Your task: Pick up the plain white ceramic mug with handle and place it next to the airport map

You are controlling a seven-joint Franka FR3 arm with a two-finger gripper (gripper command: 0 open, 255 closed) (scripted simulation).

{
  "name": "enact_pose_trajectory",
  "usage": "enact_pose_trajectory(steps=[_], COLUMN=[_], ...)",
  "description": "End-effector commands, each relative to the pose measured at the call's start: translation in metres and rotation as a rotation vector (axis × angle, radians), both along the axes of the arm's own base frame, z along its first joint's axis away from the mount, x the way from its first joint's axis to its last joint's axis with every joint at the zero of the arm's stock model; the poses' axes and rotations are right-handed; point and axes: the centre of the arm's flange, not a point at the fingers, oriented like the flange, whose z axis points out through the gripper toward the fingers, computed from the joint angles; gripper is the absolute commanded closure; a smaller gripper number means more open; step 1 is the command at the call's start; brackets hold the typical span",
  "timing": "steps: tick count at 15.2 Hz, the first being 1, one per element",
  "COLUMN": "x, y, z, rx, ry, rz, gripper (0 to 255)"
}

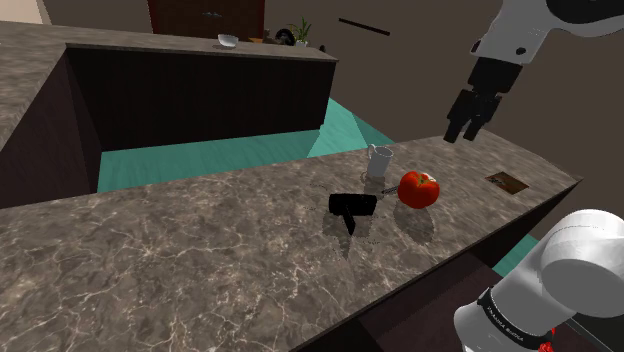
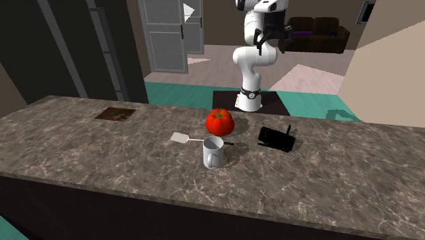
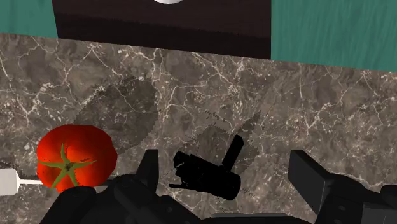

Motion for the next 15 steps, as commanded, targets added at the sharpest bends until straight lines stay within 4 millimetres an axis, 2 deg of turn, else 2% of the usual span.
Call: enact_pose_trajectory(steps=[1, 15], x=[0.0, 0.113], y=[0.0, -0.08], z=[0.0, -0.11], rx=[0.0, -0.045], ry=[0.0, -0.046], rz=[0.0, 0.037], gripper=[0, 0])
